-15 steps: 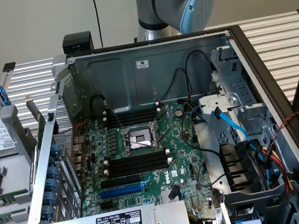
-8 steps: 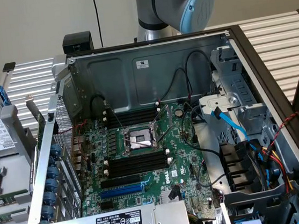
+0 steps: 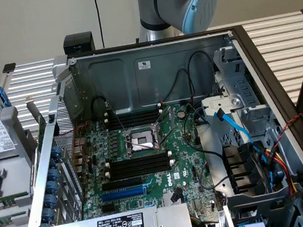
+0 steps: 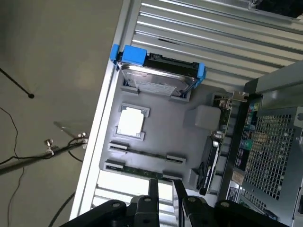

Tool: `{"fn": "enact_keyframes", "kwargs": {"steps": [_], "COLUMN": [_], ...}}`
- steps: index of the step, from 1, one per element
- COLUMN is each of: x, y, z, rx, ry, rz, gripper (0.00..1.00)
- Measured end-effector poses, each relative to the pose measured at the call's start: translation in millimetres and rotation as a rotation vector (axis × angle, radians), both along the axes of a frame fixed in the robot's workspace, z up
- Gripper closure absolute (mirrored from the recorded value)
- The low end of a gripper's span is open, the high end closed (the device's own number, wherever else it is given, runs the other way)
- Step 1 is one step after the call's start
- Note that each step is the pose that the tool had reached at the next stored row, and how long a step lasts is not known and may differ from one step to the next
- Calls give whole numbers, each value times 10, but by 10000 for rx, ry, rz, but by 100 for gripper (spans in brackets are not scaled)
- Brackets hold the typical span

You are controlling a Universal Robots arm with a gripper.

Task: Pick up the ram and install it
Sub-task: 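Reach for the ram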

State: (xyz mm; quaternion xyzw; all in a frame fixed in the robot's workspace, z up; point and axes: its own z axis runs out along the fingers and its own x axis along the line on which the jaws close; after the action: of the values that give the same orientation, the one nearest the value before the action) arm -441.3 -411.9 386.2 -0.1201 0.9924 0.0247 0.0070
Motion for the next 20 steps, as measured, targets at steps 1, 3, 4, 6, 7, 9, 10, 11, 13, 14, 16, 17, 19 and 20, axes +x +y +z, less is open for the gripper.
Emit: {"fn": "enact_keyframes", "kwargs": {"steps": [1, 3, 4, 6, 7, 9, 10, 11, 13, 14, 16, 17, 19, 20], "x": [0, 0, 0, 0, 0, 0, 0, 0, 0, 0, 0, 0, 0, 0], "y": [0, 0, 0, 0, 0, 0, 0, 0, 0, 0, 0, 0, 0, 0], "z": [-1, -1, -1, -3, -5, -8, -9, -11, -12, -13, -14, -15, -17, -18], "rx": [0, -2, -5, -8, -8, -8, -8, -8, -8, -8, -8, -7, -7, -7], "ry": [-1, -4, -6, -10, -12, -11, -11, -11, -11, -11, -11, -12, -12, -12], "rz": [179, 530, 701, 1034, 1224, 1584, 1769, 1950, 2321, 2494, 2855, 3050, 3409, 3590], "gripper": [73, 73, 73, 73, 73, 73, 73, 73, 73, 73, 73, 73, 73, 73]}}
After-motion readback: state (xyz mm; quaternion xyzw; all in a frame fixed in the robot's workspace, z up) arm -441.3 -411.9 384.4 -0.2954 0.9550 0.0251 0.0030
